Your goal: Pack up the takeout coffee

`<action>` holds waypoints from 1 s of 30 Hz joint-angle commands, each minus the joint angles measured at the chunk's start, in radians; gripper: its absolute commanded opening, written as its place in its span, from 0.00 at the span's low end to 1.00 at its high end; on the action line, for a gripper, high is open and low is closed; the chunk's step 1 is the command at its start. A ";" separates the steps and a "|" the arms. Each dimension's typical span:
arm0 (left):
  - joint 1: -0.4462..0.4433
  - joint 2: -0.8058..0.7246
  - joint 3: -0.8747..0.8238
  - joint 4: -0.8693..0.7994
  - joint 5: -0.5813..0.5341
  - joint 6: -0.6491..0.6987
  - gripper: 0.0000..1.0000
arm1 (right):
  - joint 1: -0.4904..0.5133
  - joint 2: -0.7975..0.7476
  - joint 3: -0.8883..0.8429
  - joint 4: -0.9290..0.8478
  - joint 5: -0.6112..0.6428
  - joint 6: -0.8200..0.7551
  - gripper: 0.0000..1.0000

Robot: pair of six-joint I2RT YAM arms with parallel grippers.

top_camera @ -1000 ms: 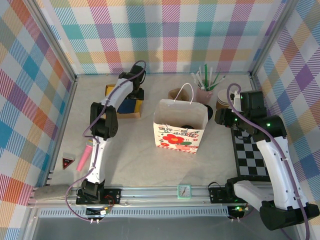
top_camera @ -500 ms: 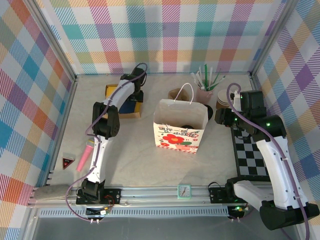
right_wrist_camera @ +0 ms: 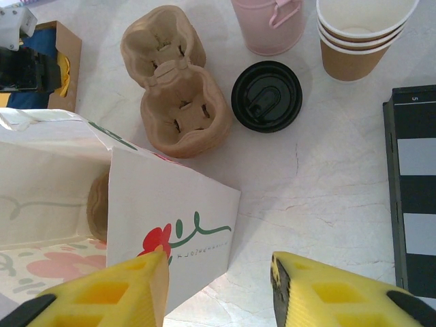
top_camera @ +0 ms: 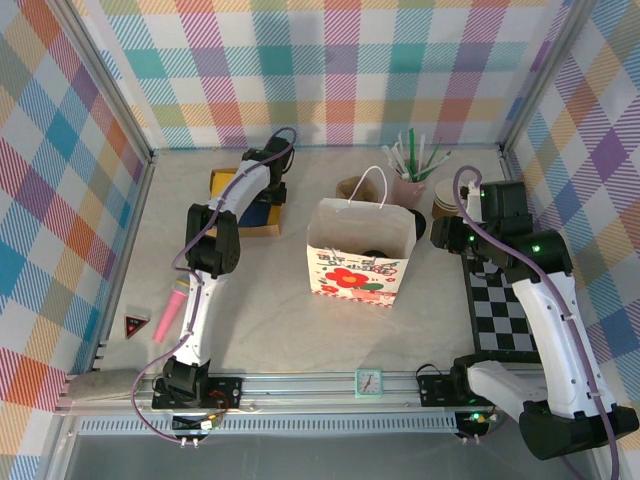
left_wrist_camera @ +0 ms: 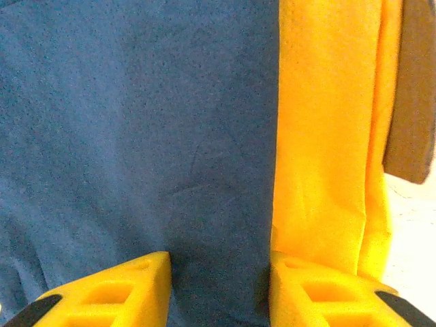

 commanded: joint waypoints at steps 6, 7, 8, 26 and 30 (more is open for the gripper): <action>-0.005 -0.037 0.031 -0.027 -0.033 0.013 0.31 | -0.004 -0.001 0.009 0.019 -0.013 -0.006 0.42; -0.006 -0.042 0.031 -0.027 -0.032 0.013 0.29 | -0.005 -0.003 0.008 0.019 -0.013 -0.006 0.42; -0.006 -0.045 0.030 -0.026 -0.031 0.013 0.28 | -0.005 -0.004 0.006 0.019 -0.013 -0.005 0.42; -0.005 -0.145 0.028 -0.039 -0.010 0.025 0.05 | -0.004 -0.022 -0.010 0.020 -0.025 0.002 0.37; -0.005 -0.174 0.015 -0.038 0.004 0.025 0.00 | -0.005 -0.028 -0.011 0.020 -0.023 0.003 0.36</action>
